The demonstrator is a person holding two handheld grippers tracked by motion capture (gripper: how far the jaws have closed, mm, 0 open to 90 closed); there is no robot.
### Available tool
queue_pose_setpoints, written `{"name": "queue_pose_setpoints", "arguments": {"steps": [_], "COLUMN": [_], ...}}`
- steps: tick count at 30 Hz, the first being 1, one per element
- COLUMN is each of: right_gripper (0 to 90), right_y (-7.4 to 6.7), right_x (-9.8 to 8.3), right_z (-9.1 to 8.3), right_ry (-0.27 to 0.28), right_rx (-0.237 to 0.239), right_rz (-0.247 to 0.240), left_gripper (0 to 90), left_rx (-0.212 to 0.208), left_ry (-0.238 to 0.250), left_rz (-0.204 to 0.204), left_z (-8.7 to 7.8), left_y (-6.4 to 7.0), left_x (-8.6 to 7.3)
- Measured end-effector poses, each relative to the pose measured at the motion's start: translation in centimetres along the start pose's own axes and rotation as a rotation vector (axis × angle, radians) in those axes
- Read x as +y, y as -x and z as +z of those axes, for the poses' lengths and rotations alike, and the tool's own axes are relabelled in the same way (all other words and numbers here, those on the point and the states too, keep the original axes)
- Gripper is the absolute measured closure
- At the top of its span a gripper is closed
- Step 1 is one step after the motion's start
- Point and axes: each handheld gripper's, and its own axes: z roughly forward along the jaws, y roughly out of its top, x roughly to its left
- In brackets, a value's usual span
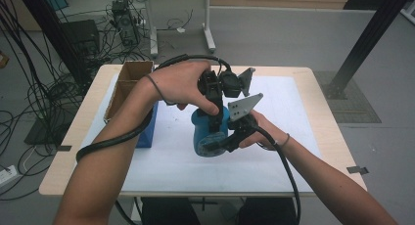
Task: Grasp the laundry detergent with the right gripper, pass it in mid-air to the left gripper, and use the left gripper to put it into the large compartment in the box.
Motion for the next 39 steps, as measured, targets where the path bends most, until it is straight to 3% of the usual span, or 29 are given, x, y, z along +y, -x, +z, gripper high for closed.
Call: {"name": "queue_pose_setpoints", "arguments": {"steps": [39], "right_gripper": [42.1], "right_y": [-0.14], "right_x": [0.18], "right_z": [0.29], "right_ry": [0.003], "right_rx": [0.008], "right_rz": [-0.007], "left_gripper": [36.4], "left_rx": [0.001], "left_ry": [-0.007], "left_rz": [-0.016], "left_z": [-0.11], "left_y": [0.26], "left_x": [-0.30]}}
